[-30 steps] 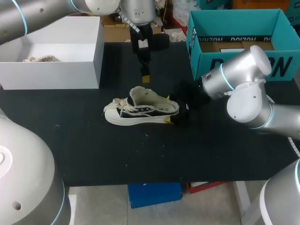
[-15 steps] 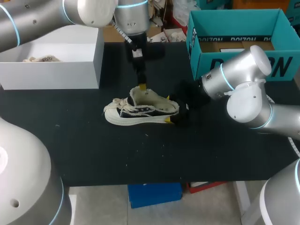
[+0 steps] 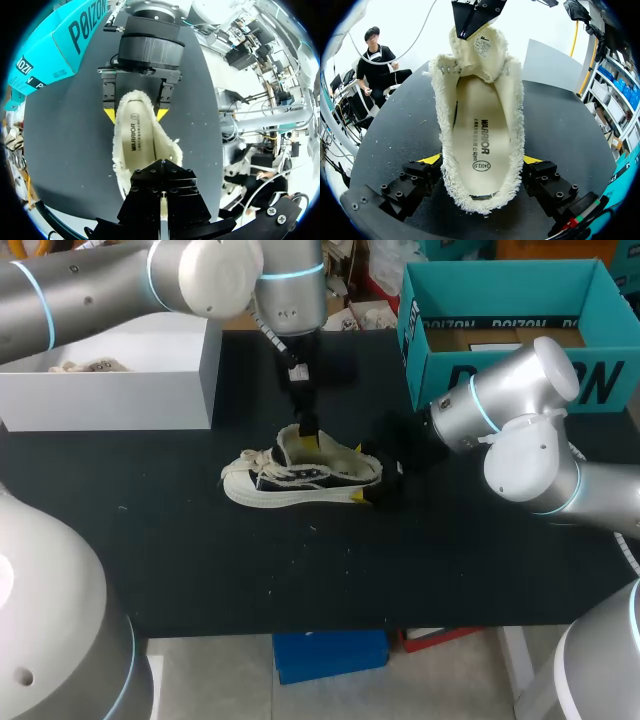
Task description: Take the shoe out of the shoebox, open the shoe tongue, remove and reinsert the insole, then place the shoe into the shoebox
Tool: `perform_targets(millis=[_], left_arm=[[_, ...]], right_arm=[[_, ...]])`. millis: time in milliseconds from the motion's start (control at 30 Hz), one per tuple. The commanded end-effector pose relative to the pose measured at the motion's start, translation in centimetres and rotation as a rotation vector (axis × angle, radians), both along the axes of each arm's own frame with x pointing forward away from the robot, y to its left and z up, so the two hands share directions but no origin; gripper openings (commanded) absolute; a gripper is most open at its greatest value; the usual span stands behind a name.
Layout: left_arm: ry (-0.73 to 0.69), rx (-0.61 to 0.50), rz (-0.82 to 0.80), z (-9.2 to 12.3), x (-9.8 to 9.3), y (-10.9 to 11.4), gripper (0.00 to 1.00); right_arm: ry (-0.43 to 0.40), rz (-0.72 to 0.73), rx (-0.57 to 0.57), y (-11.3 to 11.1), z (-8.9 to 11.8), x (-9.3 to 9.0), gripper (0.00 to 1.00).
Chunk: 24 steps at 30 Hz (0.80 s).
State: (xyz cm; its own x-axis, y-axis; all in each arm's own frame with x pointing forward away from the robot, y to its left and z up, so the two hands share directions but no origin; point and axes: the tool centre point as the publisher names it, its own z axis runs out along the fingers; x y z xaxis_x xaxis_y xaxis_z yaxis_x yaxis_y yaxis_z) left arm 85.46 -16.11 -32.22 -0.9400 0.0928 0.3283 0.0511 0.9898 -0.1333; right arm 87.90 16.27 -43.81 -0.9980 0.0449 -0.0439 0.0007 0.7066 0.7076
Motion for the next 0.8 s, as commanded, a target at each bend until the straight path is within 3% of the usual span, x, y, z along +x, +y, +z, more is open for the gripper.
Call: perform_targets(millis=[33,800], left_arm=[[0.019,0.010,-0.009,-1.5,0.3,-0.8,0.00],[0.059,0.059,-0.007,-5.3,0.0,-0.6,0.00]], right_arm=[[0.000,-0.002,-0.003,-0.1,-0.2,0.0,0.00],[0.000,-0.002,-0.003,-0.1,-0.2,0.0,0.00]])
